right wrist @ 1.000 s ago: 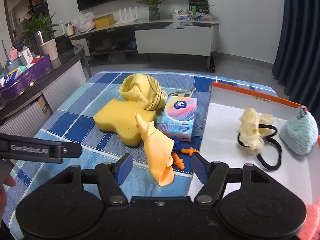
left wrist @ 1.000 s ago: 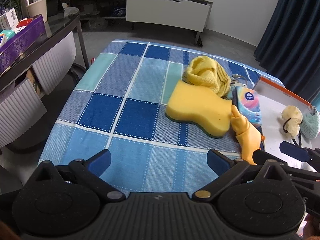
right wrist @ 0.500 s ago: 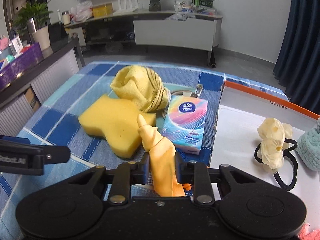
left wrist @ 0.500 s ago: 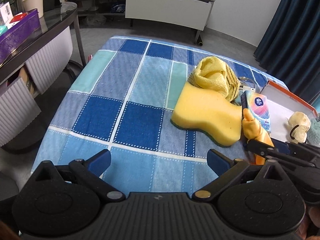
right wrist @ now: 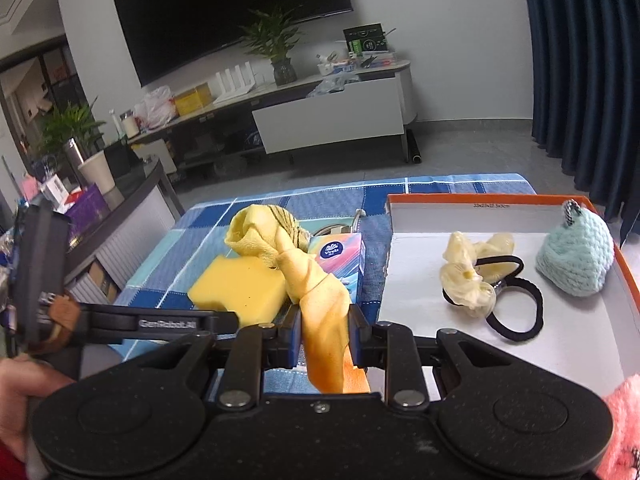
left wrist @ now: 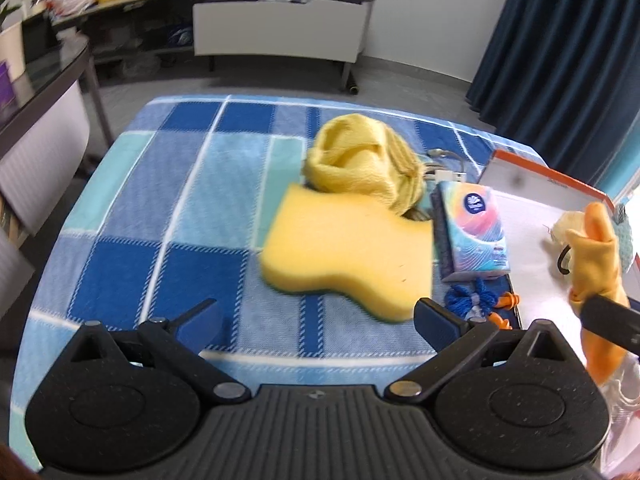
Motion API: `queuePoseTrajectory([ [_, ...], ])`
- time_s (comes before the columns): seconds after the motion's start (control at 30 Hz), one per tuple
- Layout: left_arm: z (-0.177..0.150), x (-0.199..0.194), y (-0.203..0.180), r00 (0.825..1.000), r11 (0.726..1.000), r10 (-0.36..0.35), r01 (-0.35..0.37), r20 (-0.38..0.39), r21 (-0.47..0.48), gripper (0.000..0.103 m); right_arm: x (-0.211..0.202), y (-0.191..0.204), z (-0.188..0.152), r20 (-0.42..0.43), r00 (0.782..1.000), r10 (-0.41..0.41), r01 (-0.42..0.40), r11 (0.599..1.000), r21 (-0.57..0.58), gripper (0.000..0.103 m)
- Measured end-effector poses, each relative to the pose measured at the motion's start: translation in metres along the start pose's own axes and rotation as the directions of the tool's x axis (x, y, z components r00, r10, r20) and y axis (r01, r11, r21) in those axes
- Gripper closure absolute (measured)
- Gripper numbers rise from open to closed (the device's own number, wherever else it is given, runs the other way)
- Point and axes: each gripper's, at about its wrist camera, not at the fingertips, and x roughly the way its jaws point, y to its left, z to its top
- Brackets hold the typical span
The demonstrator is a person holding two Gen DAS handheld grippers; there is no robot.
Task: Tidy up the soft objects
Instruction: 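Close the right tool on the yellow rubber glove and lift it, then grasp the yellow sponge with the left tool while the right tool holds the glove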
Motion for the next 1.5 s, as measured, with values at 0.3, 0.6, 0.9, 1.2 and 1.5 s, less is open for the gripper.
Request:
queuePoseTrajectory([
  [0.3,0.008,0.017,-0.017,0.999,0.998,-0.051,0.051,0.002,0.046,0.000,-0.005,-0.006,-0.004,0.004,1.000,0.004,-0.004,1.000,0.021,0.074],
  [0.6,0.006,-0.001,0.008,0.995,0.997,-0.082,0.083,0.065,-0.011,0.000,-0.006,-0.009,-0.007,0.010,1.000,0.010,-0.010,1.000,0.027,0.074],
  [0.9,0.019,0.012,0.020,0.979,0.892,-0.202,0.180,0.008,0.415,0.000,-0.015,-0.015,-0.005,0.026,1.000,0.008,-0.009,0.999,0.032,0.074],
  [1.2,0.030,0.034,0.003,0.953,0.682,-0.284,0.277,-0.104,0.677,0.000,-0.018,-0.016,-0.003,0.029,1.000,-0.011,0.009,0.999,0.047,0.074],
  [1.5,0.026,0.046,-0.003,0.931,0.701,-0.331,0.352,-0.154,0.620,0.020,-0.031,-0.011,0.000,0.047,0.998,-0.033,0.031,0.999,0.034,0.074],
])
